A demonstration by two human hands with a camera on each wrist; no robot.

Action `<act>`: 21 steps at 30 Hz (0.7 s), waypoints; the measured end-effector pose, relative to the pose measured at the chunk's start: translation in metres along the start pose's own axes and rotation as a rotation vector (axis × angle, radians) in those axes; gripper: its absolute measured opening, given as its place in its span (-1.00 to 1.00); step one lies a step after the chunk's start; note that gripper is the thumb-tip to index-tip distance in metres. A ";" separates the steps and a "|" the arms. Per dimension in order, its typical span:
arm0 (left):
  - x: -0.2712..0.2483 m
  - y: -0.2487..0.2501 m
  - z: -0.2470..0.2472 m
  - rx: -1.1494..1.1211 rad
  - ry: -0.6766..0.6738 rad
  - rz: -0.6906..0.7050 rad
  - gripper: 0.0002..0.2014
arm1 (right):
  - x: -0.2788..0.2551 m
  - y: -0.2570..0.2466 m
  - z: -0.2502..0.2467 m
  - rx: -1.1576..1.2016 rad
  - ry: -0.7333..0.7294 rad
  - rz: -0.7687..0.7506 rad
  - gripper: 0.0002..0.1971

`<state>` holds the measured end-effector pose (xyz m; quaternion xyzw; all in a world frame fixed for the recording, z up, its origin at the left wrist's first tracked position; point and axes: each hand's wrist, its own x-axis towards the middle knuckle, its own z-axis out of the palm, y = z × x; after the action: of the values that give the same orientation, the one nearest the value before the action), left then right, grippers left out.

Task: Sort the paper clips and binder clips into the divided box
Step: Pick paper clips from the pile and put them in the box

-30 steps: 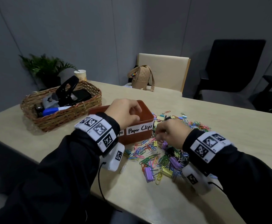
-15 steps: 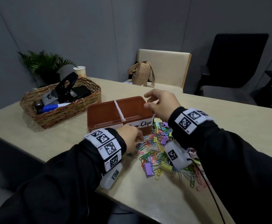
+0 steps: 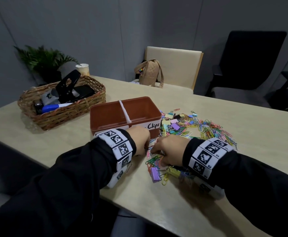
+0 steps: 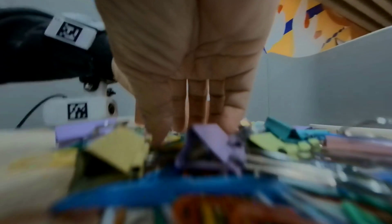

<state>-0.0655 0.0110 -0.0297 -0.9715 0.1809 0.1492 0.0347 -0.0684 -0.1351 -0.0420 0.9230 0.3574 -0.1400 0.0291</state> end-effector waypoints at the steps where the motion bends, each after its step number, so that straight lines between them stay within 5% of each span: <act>1: 0.001 0.000 0.000 0.006 0.005 0.000 -0.77 | 0.002 -0.001 0.001 -0.021 0.000 0.002 -0.55; 8: -0.005 -0.007 -0.003 -0.159 0.147 0.020 -0.85 | 0.003 0.000 0.000 -0.073 0.003 0.029 -0.97; 13: -0.018 -0.018 -0.025 -0.438 0.350 0.022 -0.95 | -0.002 0.003 -0.004 -0.038 0.038 0.067 -0.86; 21: -0.012 -0.032 -0.044 -0.858 0.461 -0.044 -0.89 | -0.016 0.022 -0.044 0.136 0.169 0.229 -0.88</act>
<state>-0.0522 0.0394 0.0158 -0.9094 0.0855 -0.0096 -0.4069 -0.0543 -0.1552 0.0040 0.9660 0.2407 -0.0816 -0.0477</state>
